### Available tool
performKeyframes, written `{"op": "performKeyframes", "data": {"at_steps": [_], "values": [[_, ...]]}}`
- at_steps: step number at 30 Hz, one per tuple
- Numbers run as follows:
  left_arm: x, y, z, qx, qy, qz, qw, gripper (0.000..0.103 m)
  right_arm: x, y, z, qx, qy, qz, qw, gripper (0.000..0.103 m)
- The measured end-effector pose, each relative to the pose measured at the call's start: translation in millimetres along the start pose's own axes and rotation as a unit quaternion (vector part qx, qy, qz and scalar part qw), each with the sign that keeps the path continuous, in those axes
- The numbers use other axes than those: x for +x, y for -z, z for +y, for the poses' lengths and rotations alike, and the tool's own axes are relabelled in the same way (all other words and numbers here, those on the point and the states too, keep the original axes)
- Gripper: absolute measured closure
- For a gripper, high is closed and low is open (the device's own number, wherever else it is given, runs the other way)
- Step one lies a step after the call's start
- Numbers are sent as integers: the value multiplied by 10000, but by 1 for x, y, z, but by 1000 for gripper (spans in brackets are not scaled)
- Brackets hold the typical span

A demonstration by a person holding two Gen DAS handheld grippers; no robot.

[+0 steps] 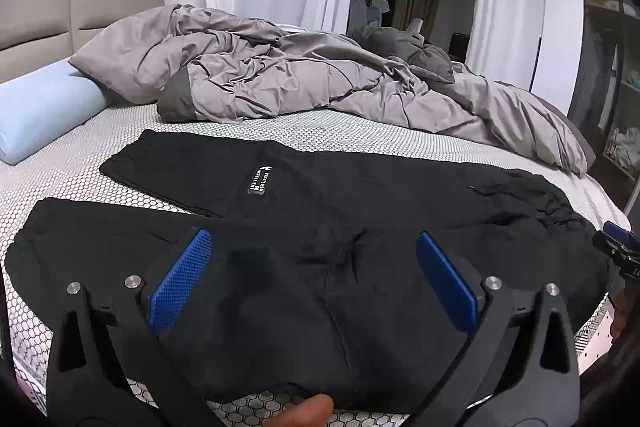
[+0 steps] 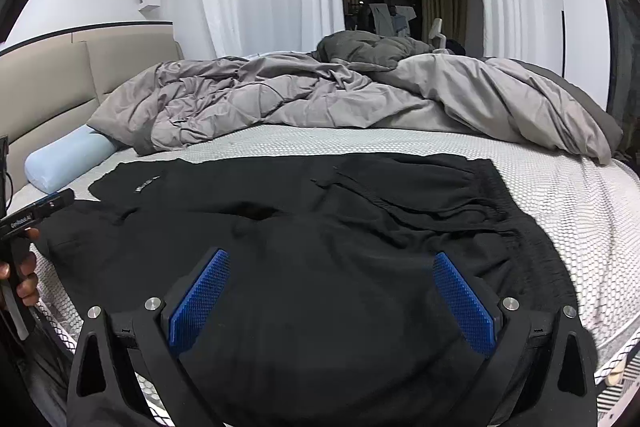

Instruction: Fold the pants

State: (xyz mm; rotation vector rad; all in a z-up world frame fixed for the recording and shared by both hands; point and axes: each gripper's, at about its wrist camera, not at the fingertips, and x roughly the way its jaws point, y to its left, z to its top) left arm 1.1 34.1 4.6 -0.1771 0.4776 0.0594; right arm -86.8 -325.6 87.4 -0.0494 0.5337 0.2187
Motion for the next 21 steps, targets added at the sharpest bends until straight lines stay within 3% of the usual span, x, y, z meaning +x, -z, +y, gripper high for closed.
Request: {"op": "performKeyframes", "data": {"at_steps": [8,12,15,21], "values": [[-28,-10,26,-200,-356,-104,9991,1,-20,-30,-51,-247,419,-92,9988,0],[-47,-9,61,-466,-868,-9,9951,1,-30,-47,-78,-440,832,-99,9955,0],[-58,-1,95,-902,-1269,96,9878,1,-39,-43,-96,-101,823,81,9965,0],[-75,26,163,-1695,-1491,421,9733,1,-47,6,-118,998,493,712,9912,0]]}}
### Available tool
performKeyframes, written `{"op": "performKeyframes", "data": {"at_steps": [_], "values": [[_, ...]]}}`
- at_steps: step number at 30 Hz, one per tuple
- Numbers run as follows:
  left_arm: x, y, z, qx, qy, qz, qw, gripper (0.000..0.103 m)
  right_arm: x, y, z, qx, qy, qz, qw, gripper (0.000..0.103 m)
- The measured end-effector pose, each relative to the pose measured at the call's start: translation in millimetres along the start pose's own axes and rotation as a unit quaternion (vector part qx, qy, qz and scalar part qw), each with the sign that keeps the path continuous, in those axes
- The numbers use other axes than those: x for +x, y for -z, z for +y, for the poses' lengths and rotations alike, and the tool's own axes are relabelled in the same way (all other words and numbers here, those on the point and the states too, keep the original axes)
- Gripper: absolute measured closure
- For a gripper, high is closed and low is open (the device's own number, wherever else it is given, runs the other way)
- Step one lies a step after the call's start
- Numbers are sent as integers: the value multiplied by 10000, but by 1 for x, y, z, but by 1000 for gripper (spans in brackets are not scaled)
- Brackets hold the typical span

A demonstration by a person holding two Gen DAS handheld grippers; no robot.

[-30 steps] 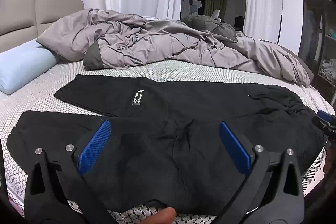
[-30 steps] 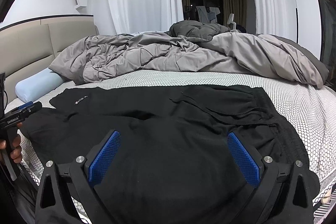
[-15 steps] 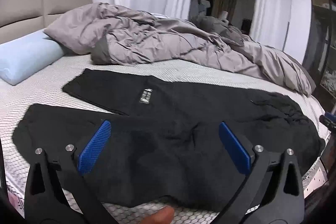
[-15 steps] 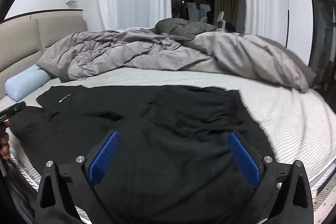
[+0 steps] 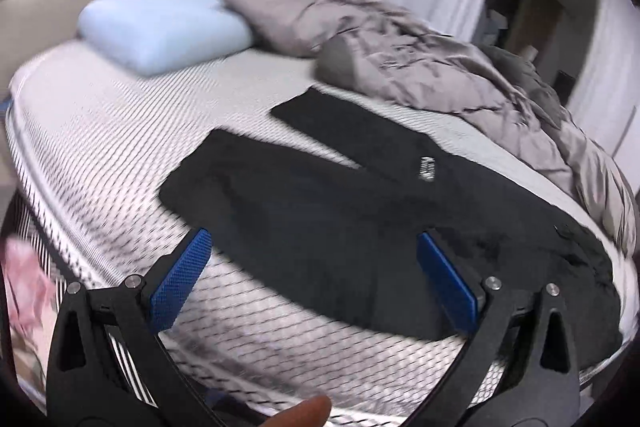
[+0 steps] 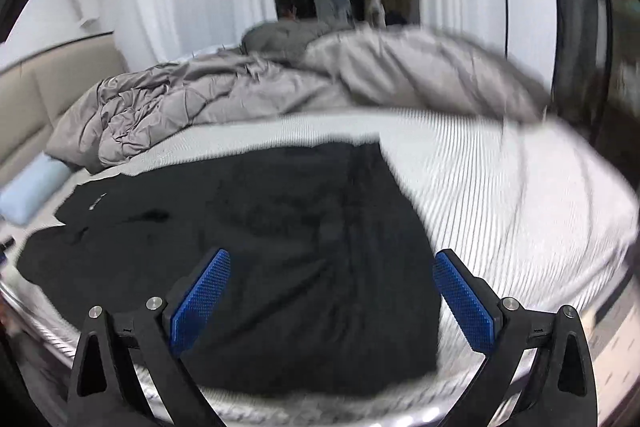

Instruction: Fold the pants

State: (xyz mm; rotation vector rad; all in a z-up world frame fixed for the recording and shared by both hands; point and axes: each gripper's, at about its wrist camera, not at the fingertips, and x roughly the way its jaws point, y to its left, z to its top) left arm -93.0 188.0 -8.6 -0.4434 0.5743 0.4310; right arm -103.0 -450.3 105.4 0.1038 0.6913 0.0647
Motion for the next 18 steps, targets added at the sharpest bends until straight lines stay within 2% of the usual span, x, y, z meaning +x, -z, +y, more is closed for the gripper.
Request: {"op": "performKeyframes", "data": {"at_steps": [1,5,11,13,14,15,16,17,18], "values": [[2,1,10,-84,-13,80,9999,3,2,8,-4,160,-21,92,9998,1],[11,3,55,-489,11,494,9976,21,-3,38,-19,885,-216,258,9955,2],[42,4,91,-954,338,988,9899,38,-2,54,-20,1085,-201,302,9934,2],[58,-3,97,-1016,330,1086,9883,42,5,54,-18,1123,-251,387,9926,2],[66,-8,99,-1052,263,1110,9879,53,10,53,-18,1137,-292,418,9922,2],[74,-13,98,-1092,187,1158,9871,69,14,53,-17,1150,-317,469,9917,2],[82,-18,100,-1140,146,1185,9863,77,16,53,-16,1182,-309,499,9913,2],[86,-22,105,-1208,113,1116,9863,93,19,53,-16,1202,-320,520,9909,2],[88,-28,103,-1207,38,1002,9876,102,19,53,-16,1249,-363,543,9900,2]]}}
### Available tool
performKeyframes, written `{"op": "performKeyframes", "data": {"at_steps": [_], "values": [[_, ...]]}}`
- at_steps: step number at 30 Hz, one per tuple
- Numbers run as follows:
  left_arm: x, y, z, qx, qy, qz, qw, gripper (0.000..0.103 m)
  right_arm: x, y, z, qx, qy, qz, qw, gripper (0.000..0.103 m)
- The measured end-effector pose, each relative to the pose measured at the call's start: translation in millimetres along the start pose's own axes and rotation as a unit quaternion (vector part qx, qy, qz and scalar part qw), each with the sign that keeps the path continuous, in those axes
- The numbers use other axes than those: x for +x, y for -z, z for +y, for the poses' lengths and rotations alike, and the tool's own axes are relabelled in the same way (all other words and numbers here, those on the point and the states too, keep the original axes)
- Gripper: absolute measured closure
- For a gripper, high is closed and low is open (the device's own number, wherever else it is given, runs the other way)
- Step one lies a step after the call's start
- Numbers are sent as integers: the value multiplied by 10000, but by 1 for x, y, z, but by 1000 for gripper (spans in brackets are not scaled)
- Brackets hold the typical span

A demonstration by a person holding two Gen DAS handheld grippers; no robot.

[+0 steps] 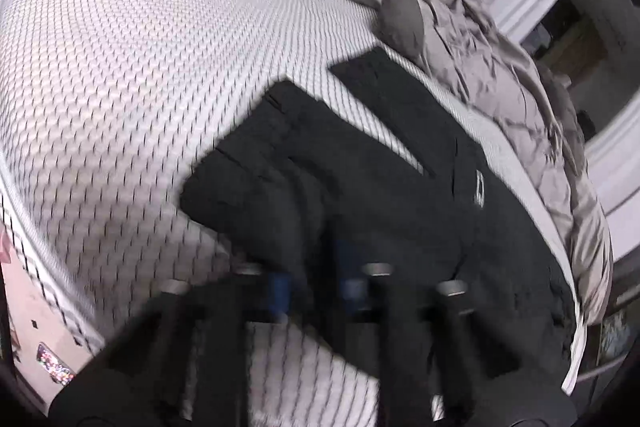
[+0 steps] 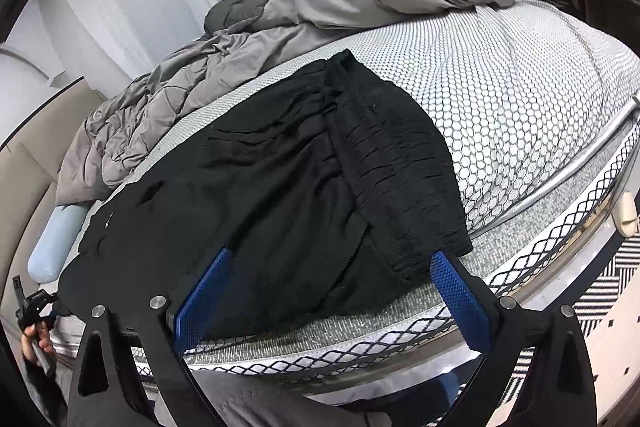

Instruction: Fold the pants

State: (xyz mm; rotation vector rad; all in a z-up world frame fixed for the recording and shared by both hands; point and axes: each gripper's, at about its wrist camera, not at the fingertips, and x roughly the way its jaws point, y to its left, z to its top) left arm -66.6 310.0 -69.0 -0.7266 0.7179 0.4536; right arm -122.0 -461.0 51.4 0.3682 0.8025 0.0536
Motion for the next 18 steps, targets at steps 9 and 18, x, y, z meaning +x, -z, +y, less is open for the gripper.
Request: {"op": "performKeyframes", "data": {"at_steps": [9,18], "values": [[-7,-26,-1,516,-734,-570,9943,102,-8,-1,-35,593,-214,-27,9980,5],[-6,-2,-11,531,-751,-418,9949,102,27,-21,-52,1000,-137,180,9947,54]]}}
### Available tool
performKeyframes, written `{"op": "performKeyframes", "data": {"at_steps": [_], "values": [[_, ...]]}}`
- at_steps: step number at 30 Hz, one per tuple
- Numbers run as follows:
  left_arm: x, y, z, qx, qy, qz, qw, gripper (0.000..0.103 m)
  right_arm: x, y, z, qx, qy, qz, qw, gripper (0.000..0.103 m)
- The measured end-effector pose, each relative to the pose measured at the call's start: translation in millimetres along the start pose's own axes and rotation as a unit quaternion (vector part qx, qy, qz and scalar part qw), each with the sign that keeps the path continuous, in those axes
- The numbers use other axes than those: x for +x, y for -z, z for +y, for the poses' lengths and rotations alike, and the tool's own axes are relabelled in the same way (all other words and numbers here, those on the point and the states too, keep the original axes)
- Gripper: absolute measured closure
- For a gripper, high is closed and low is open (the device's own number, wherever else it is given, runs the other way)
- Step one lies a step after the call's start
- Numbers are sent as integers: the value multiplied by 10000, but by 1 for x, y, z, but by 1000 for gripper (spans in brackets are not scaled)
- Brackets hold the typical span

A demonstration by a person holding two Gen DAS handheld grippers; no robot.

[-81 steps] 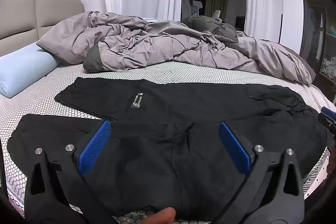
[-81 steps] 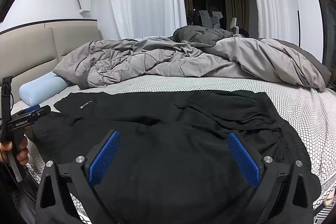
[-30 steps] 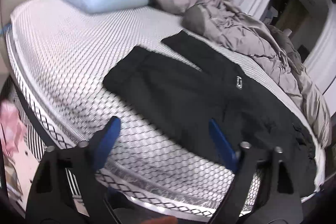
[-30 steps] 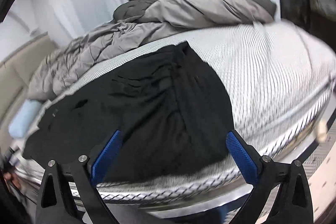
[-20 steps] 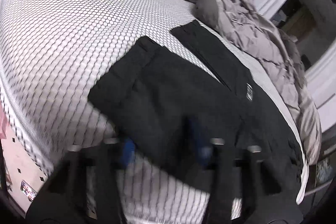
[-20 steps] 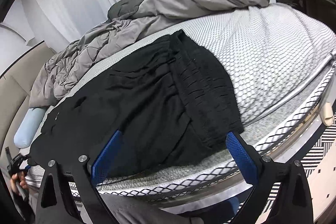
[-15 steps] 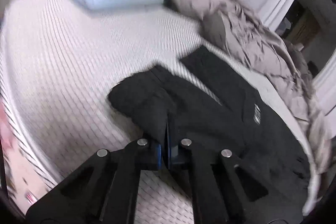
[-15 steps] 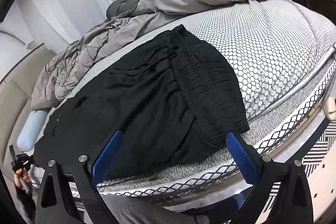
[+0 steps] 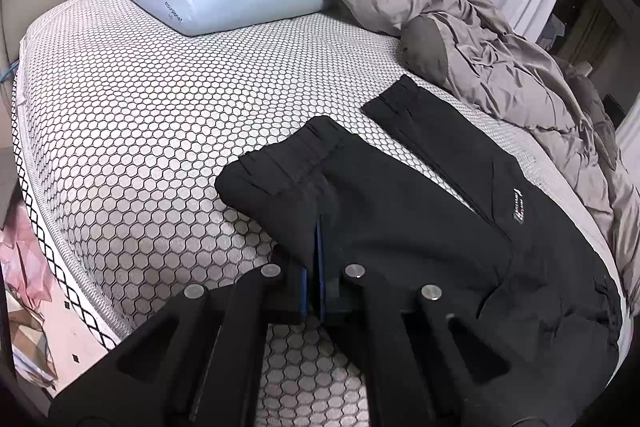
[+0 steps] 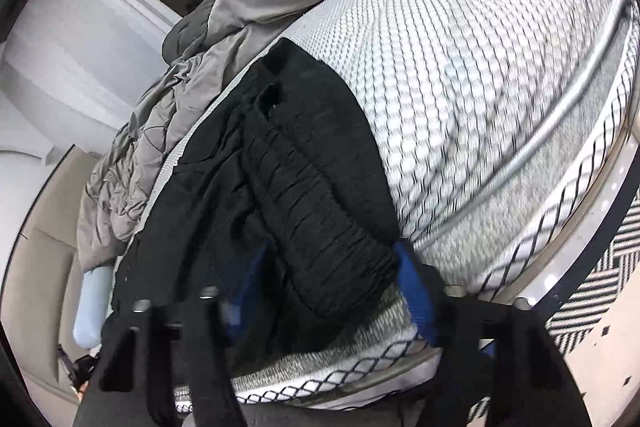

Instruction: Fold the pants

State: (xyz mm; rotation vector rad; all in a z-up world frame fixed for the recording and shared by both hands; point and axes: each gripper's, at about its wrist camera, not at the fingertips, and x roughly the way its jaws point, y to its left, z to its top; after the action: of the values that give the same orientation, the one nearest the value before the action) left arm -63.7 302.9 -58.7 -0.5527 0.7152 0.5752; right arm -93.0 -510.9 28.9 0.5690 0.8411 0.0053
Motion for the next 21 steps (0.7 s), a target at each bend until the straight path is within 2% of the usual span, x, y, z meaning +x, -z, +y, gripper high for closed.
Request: {"op": "performKeyframes", "data": {"at_steps": [1,3,5,7,9,11,14,17,19,20,21], "values": [[-4,3,0,33,4,-4,10000,102,-5,-5,9,-221,123,-37,9997,58],[-11,7,-3,66,31,-28,10000,102,-16,-14,27,-596,206,-169,9979,77],[-16,8,-7,81,41,-63,9999,102,-30,-26,43,-873,463,-518,9938,92],[-22,8,-11,66,167,-68,9998,102,-40,-40,53,-1125,547,-691,9897,93],[-32,17,-11,139,351,-35,9993,102,-42,-51,51,-1270,921,-843,9840,93],[-29,27,-13,215,403,120,9989,101,-33,-53,32,-1187,1234,-780,9821,93],[-19,44,-14,344,409,433,9976,101,-11,-53,7,-933,1392,-588,9841,93],[-27,52,-17,531,317,393,9973,101,-3,-45,8,-1024,1600,-527,9804,89],[-39,52,-16,569,335,330,9973,90,-12,-45,13,-996,1640,-571,9797,73],[-47,51,-14,565,361,314,9973,83,-20,-44,14,-952,1628,-685,9797,53],[-51,50,-12,554,353,291,9974,63,-30,-41,16,-935,1519,-866,9801,41]]}}
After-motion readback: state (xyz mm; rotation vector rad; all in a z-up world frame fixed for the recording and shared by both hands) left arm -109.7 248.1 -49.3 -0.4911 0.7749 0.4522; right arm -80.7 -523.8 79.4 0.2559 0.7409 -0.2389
